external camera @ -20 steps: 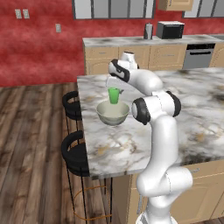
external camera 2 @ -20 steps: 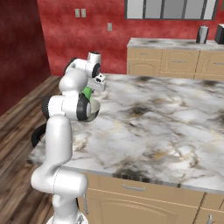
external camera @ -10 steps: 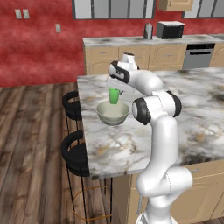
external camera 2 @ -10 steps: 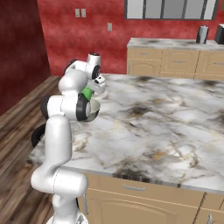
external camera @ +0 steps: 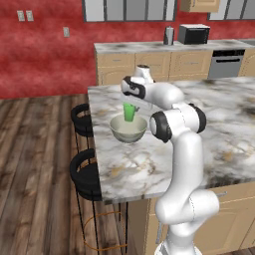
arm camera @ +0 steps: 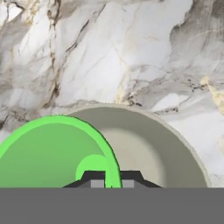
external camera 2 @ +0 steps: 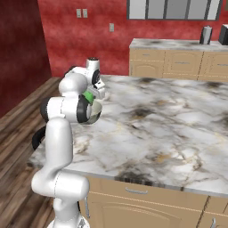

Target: Place the cup inside the bowl on the dining table and move the bowl to any counter.

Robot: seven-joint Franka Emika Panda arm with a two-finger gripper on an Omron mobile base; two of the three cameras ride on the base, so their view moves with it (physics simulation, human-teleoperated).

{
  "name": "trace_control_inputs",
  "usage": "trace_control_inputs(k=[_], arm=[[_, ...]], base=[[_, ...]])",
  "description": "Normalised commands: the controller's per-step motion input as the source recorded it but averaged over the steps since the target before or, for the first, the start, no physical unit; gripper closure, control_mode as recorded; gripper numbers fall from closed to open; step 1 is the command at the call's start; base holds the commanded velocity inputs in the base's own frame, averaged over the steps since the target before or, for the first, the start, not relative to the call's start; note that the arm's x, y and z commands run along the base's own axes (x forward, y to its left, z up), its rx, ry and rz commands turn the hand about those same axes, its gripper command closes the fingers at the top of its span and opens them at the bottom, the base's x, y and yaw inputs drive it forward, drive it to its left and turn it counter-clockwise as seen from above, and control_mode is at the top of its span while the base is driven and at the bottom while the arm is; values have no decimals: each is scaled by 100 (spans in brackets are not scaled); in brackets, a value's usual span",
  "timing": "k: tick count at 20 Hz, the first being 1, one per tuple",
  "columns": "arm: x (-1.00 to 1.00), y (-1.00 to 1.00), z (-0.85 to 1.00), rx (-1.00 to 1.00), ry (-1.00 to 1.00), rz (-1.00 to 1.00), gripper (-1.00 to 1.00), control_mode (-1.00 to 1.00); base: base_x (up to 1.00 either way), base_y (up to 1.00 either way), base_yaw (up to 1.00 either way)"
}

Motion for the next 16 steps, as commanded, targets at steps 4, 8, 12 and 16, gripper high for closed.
trace_control_inputs(k=[4, 8, 12, 16], arm=[[3, 16, -12, -3, 0, -7, 100, -100], [5, 15, -20, -3, 0, -5, 100, -100], [4, 3, -22, -2, 0, -2, 100, -100], [29, 0, -14, -1, 0, 0, 100, -100]], base=[[0, 0, 0], [0, 0, 0], [0, 0, 0], [0, 0, 0]])
